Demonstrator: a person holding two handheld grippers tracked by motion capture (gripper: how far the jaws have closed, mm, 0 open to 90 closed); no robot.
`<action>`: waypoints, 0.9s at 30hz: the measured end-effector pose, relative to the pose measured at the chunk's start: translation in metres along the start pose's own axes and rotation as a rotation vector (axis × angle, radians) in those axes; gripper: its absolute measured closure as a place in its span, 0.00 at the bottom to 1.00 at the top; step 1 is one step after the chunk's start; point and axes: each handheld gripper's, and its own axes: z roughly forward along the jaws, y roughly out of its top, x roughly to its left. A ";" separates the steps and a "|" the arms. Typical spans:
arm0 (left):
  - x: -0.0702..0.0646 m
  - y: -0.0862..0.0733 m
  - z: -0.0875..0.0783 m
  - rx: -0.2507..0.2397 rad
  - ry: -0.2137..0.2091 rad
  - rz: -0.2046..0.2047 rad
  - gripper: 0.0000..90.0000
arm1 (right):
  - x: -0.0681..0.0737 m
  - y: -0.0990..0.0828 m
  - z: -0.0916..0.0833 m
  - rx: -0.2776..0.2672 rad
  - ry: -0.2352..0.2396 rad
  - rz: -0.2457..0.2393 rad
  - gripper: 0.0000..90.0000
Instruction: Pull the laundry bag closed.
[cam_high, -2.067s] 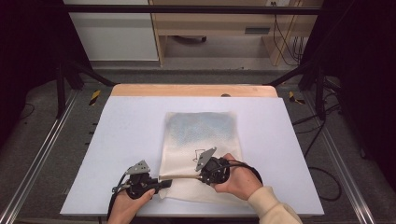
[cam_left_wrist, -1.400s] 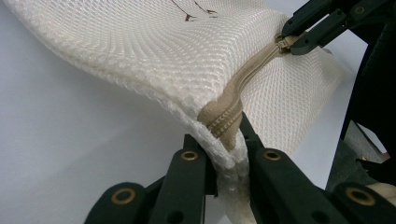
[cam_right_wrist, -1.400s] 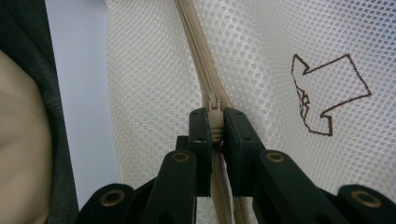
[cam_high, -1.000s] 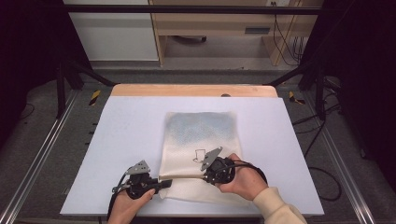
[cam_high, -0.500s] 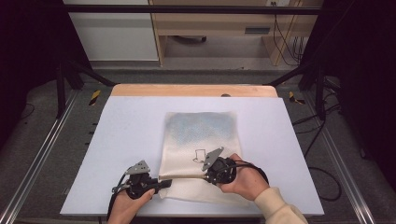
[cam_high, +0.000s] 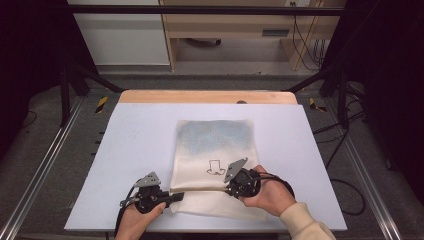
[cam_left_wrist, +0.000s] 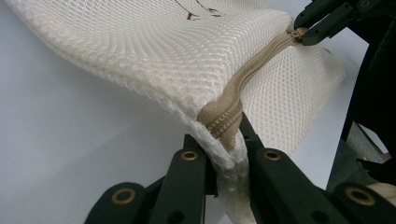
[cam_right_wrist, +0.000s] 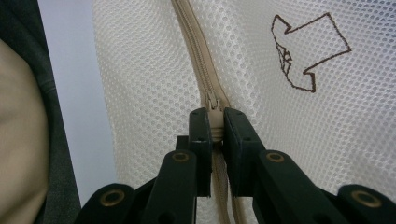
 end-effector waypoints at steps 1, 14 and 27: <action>0.000 0.000 0.000 0.000 0.000 0.000 0.94 | 0.000 -0.001 0.000 -0.002 -0.002 0.004 0.91; -0.001 0.000 0.000 0.001 -0.001 0.000 0.94 | 0.000 -0.010 -0.008 0.000 -0.009 0.010 0.92; -0.002 0.000 0.001 0.002 -0.001 0.006 0.94 | -0.002 -0.017 -0.015 0.003 -0.015 0.021 0.91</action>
